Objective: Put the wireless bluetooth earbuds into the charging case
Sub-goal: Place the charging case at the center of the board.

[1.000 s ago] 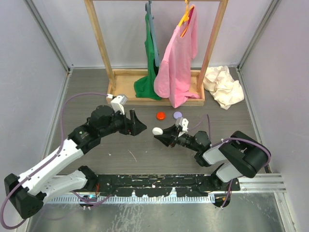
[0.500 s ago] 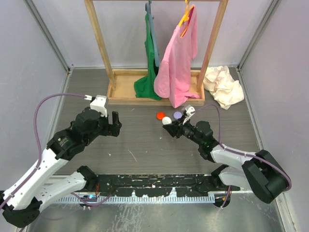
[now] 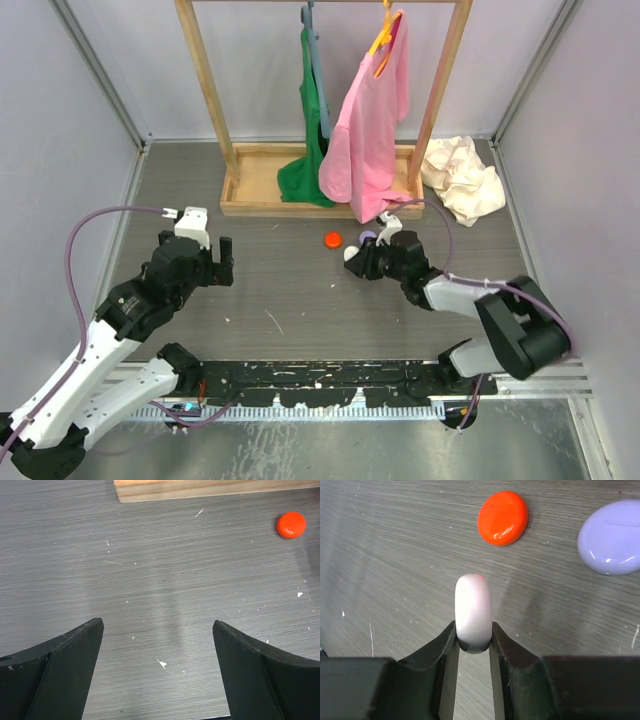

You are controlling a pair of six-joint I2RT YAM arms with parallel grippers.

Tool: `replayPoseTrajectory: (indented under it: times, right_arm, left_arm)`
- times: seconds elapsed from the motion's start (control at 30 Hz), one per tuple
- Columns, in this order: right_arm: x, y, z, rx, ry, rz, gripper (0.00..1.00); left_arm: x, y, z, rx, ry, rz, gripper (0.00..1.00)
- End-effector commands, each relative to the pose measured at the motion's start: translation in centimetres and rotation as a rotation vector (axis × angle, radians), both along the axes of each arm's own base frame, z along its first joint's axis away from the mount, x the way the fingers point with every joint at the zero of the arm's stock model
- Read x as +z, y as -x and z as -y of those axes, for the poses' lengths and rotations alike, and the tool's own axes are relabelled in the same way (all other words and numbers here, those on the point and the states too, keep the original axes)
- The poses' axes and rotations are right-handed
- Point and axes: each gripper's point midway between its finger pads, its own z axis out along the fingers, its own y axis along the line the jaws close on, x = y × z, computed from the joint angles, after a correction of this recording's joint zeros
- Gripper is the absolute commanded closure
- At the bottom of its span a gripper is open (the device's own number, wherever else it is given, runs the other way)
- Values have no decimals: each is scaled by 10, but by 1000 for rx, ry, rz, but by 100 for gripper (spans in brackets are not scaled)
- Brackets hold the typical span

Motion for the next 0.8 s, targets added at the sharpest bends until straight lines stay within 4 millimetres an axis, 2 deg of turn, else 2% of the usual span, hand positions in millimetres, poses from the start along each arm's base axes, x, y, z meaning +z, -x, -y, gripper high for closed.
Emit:
replayPoseTrajectory:
  times: [0.0, 0.27, 0.43, 0.53, 0.77]
  right_arm:
    - [2, -25, -12, -42, -58, -81, 85]
    - [-17, -39, -16, -91, -71, -184, 78]
    - [-31, -39, -11, -122, -49, -249, 66]
    - [-36, -36, -5, -142, -30, -275, 55]
    - [-35, -27, 14, -198, -10, -279, 43]
  left_arm:
    - [15, -5, -9, 37, 38, 79, 7]
    - [18, -4, -13, 52, 93, 93, 7]
    - [21, -2, -18, 66, 101, 111, 7]
    - [24, -1, -20, 72, 110, 128, 6]
    - [34, 4, -25, 80, 143, 187, 1]
